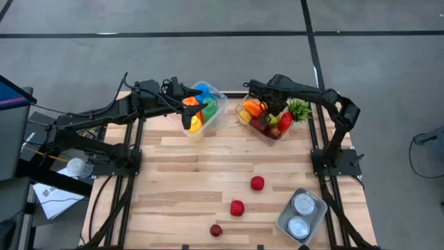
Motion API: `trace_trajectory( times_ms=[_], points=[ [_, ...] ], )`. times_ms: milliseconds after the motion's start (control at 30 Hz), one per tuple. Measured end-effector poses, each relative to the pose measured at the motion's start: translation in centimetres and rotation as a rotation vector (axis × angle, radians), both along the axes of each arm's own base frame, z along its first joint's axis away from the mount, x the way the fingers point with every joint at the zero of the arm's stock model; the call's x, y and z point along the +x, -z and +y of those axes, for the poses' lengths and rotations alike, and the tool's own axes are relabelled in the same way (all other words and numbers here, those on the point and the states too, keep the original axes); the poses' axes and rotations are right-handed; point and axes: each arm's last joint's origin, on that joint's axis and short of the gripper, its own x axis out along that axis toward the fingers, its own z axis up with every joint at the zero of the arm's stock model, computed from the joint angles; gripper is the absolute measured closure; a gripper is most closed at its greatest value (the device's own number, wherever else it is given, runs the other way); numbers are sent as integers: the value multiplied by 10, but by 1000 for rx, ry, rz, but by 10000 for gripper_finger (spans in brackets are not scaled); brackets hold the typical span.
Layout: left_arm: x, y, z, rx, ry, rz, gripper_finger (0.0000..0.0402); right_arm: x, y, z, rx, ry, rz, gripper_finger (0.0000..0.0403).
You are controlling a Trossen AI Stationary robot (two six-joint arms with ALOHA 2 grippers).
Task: Pick & Place Food Item
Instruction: Put the yellow star fruit into the right transparent bin
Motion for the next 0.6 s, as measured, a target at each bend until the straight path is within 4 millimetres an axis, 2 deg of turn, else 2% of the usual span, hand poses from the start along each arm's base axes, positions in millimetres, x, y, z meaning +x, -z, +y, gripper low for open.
trace_trajectory(
  times_ms=[167, 300, 600],
  points=[
    [0, 0, 0, 0, 0, 0, 164, 7, 2, -11, -93, 11, -64, 382],
    [0, 0, 0, -1, 0, 0, 163, 12, 2, -17, -103, 25, -157, 388],
    [0, 1, 0, -28, -3, 5, 163, 14, 2, -23, -139, 53, -205, 370]
  ],
)
